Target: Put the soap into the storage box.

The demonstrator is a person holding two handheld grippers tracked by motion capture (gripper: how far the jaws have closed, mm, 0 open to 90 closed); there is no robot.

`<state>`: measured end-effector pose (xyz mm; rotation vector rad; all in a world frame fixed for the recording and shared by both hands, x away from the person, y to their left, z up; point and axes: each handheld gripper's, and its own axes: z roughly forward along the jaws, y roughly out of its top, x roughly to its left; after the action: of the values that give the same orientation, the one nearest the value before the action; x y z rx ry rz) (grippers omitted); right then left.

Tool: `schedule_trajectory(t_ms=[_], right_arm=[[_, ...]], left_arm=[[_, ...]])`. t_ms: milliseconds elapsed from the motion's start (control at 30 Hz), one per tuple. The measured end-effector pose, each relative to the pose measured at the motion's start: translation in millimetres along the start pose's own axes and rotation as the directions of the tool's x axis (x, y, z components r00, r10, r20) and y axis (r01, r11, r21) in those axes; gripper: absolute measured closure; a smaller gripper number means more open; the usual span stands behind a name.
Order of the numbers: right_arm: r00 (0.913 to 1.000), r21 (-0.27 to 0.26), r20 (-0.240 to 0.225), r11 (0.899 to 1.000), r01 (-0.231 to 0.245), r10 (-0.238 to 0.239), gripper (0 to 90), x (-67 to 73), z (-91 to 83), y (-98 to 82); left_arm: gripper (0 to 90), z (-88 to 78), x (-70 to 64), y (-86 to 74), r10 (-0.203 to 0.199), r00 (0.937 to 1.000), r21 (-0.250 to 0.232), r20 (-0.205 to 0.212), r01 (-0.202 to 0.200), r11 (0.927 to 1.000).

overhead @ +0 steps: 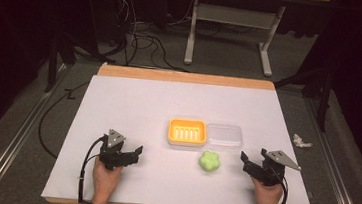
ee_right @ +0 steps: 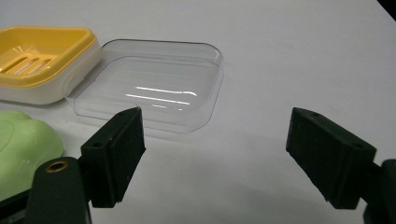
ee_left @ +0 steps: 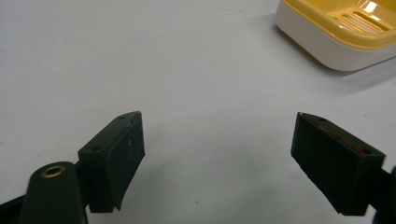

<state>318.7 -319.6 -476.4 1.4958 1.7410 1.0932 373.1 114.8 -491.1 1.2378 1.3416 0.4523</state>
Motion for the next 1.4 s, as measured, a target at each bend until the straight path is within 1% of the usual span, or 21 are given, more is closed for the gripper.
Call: schedule_trajectory(t_ms=[67, 167, 300, 367, 433, 467, 533, 567, 633, 733, 833, 933, 967, 1033, 1100, 1167, 1233, 1267, 1400], right_arm=[[1.0, 0.009, -0.006, 1.0, 0.006, -0.006, 19.7, -0.1, 0.6, 0.3], [1.0, 0.037, -0.007, 0.999, 0.002, -0.002, 19.8, 0.2, 2.8, 1.6], [0.9999, 0.036, -0.002, 0.999, 0.015, -0.015, 19.8, 0.8, 3.1, 2.1], [0.9999, 0.037, -0.003, 0.999, 0.017, -0.017, 19.7, 0.6, 3.3, 2.4], [0.9998, 0.036, -0.004, 0.999, 0.02, -0.019, 19.6, 0.4, 3.6, 2.6], [0.9998, 0.037, -0.006, 0.999, 0.018, -0.017, 19.1, 1.2, 3.0, 3.0], [0.9996, 0.032, -0.003, 0.999, 0.027, -0.027, 18.3, 1.8, 2.7, 3.1], [0.9997, 0.033, -0.004, 0.999, 0.022, -0.022, 17.8, 2.8, 2.3, 3.0], [0.9995, 0.03, -0.012, 0.999, 0.03, -0.03, 17.2, 3.1, 1.8, 3.0], [0.9996, 0.036, -0.019, 0.999, 0.022, -0.022, 16.9, 5.7, -1.5, 2.4], [0.9991, 0.044, -0.02, 0.998, 0.037, -0.036, 15.5, 7.2, -3.8, 2.1], [0.9991, 0.056, -0.027, 0.998, 0.034, -0.032, 14.7, 9.3, -6.1, 2.2], [0.9981, 0.045, -0.041, 0.998, 0.048, -0.046, 14.4, 11.1, -8.9, 2.4], [0.9974, 0.025, -0.051, 0.998, 0.053, -0.052, 14.3, 13.0, -10.6, 2.3], [0.9956, 0.019, -0.063, 0.997, 0.07, -0.069, 14.3, 16.7, -12.8, 3.0], [0.9936, 0.029, -0.081, 0.996, 0.081, -0.078, 14.2, 20.6, -14.2, 3.9], [0.9929, 0.032, -0.083, 0.996, 0.089, -0.086, 14.1, 22.9, -15.0, 4.2], [0.9904, 0.025, -0.093, 0.994, 0.105, -0.102, 14.1, 27.1, -16.5, 4.5], [0.9873, 0.032, -0.105, 0.992, 0.123, -0.119, 14.3, 33.7, -17.7, 6.2]], left_arm=[[18.1, 0.0, -0.1, 0.1, -0.004, 1.0, -0.002, 0.001, 0.004, 1.0], [18.1, 0.3, 0.0, 0.2, -0.005, 1.0, 0.0, 0.0, 0.005, 1.0], [18.2, 0.4, 0.1, 0.2, -0.005, 1.0, 0.001, 0.0, 0.005, 1.0], [18.3, 0.8, -0.2, 0.4, -0.014, 0.9999, -0.004, 0.0, 0.014, 0.9999], [18.7, 0.6, -0.1, 0.3, -0.011, 0.9999, -0.002, 0.0, 0.011, 0.9999], [19.0, 0.3, 0.2, 0.1, 0.001, 1.0, 0.004, -0.001, -0.001, 1.0], [19.2, 0.0, -0.2, 0.0, -0.001, 1.0, 0.001, 0.004, 0.001, 1.0], [19.4, -0.2, -0.4, -0.2, 0.001, 1.0, -0.001, 0.005, -0.001, 1.0], [19.7, -0.3, -1.0, -0.6, 0.003, 1.0, -0.005, 0.008, -0.003, 1.0], [19.7, -0.9, -1.4, -0.7, 0.006, 0.9999, -0.006, 0.014, -0.006, 1.0], [19.6, -1.2, -1.3, -0.9, 0.011, 0.9998, -0.004, 0.017, -0.011, 0.9999], [19.3, -1.6, -1.2, -0.8, 0.012, 0.9998, -0.002, 0.018, -0.012, 0.9999], [19.3, -1.6, -1.3, -0.8, 0.012, 0.9997, -0.006, 0.019, -0.011, 0.9999], [19.0, -1.7, -1.3, -0.6, 0.007, 0.9998, -0.007, 0.019, -0.007, 0.9999], [18.5, -1.7, -1.4, -0.6, 0.007, 0.9998, -0.008, 0.02, -0.006, 0.9999], [17.6, -1.7, -1.4, -0.6, 0.006, 0.9998, -0.004, 0.017, -0.006, 1.0], [17.0, -1.4, -1.4, -0.6, 0.004, 0.9999, -0.007, 0.016, -0.004, 1.0], [15.6, -1.2, -1.1, -0.4, 0.005, 0.9999, -0.009, 0.011, -0.005, 0.9999], [14.9, -1.1, -0.9, -0.3, 0.005, 1.0, -0.011, 0.007, -0.005, 0.9999]])
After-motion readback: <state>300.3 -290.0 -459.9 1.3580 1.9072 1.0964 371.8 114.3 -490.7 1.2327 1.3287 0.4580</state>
